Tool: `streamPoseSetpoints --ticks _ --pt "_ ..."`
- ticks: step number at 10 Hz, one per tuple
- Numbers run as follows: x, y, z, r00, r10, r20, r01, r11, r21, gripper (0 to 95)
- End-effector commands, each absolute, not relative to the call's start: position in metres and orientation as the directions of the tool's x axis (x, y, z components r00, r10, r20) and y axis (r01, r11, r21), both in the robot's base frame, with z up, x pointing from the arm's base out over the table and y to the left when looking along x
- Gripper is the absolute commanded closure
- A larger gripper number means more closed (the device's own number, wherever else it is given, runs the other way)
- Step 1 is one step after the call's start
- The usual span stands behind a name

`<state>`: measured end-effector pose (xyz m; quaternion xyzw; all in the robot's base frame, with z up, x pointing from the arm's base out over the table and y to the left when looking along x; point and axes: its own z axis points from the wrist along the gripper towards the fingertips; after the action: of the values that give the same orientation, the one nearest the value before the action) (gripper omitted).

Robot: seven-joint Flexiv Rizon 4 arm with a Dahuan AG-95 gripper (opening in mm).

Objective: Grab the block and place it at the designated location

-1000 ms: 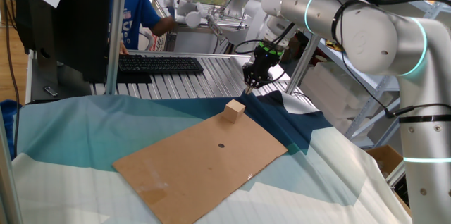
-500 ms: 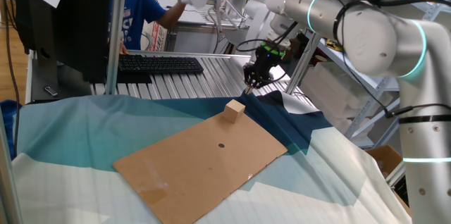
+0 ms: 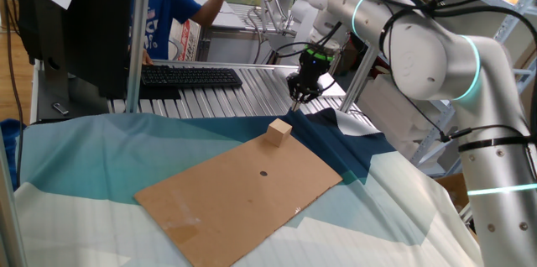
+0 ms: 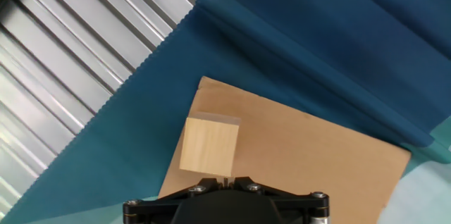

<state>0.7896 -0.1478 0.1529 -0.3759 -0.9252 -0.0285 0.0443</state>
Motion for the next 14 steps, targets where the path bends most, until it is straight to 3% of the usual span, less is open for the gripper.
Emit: streamPoseSetpoints --ticks 1,14 --pt "0.786 -0.148 0.152 -0.718 0.689 0.095 0.694 0.720 0.027 95.0" --pt "0.787 -0.145 0.141 -0.708 0.702 0.078 0.705 0.709 0.008 95.0"
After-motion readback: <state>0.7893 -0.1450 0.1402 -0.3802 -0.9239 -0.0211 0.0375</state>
